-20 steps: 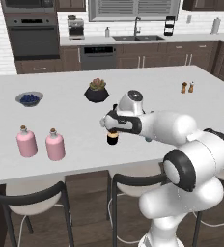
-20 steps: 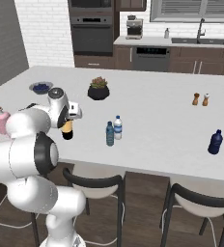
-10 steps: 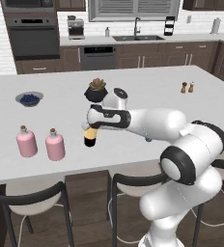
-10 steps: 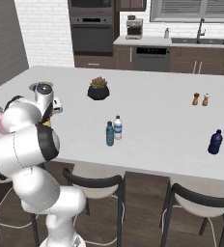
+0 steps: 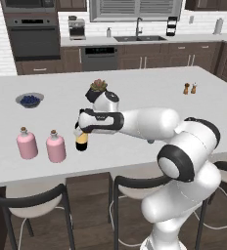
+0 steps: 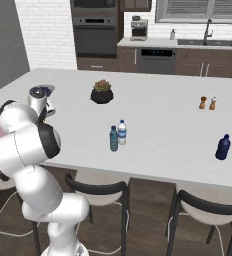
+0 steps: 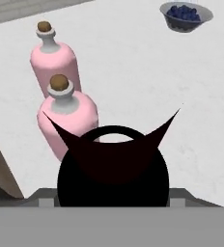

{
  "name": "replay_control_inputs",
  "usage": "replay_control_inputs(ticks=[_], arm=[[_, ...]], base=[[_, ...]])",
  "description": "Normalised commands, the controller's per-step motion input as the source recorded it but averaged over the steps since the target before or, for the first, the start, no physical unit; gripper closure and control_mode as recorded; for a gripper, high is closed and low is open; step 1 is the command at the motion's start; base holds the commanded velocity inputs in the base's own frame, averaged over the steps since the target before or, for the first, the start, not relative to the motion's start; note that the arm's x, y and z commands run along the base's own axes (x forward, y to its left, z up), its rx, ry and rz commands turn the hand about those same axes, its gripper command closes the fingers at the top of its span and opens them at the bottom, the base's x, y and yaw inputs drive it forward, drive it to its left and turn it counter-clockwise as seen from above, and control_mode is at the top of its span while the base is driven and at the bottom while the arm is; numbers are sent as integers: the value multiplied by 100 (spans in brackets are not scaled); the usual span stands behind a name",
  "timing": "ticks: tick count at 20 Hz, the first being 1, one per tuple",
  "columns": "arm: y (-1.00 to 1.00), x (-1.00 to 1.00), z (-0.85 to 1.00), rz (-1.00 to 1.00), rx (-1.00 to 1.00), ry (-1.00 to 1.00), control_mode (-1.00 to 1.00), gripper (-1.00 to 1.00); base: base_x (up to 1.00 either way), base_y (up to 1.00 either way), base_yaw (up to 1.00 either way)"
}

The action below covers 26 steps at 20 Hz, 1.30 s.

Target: Move the plastic bottles in the middle to the plastics group, and the glass bottles in the middle to the glass group.

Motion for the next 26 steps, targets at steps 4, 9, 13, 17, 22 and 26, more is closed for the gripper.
replay_control_inputs(ticks=[4,9,13,17,22,26], arm=[[20,0,-8,14,0,5,-100,100],[3,0,-46,12,0,0,-100,100],[6,0,-37,11,0,0,-100,100],[10,0,-9,8,0,0,-100,100],[8,0,-1,3,-3,0,-100,100],[4,0,-9,1,-6,-1,-100,100]], base=[[0,0,0],[0,0,0],[0,0,0],[0,0,0],[0,0,0],[0,0,0]])
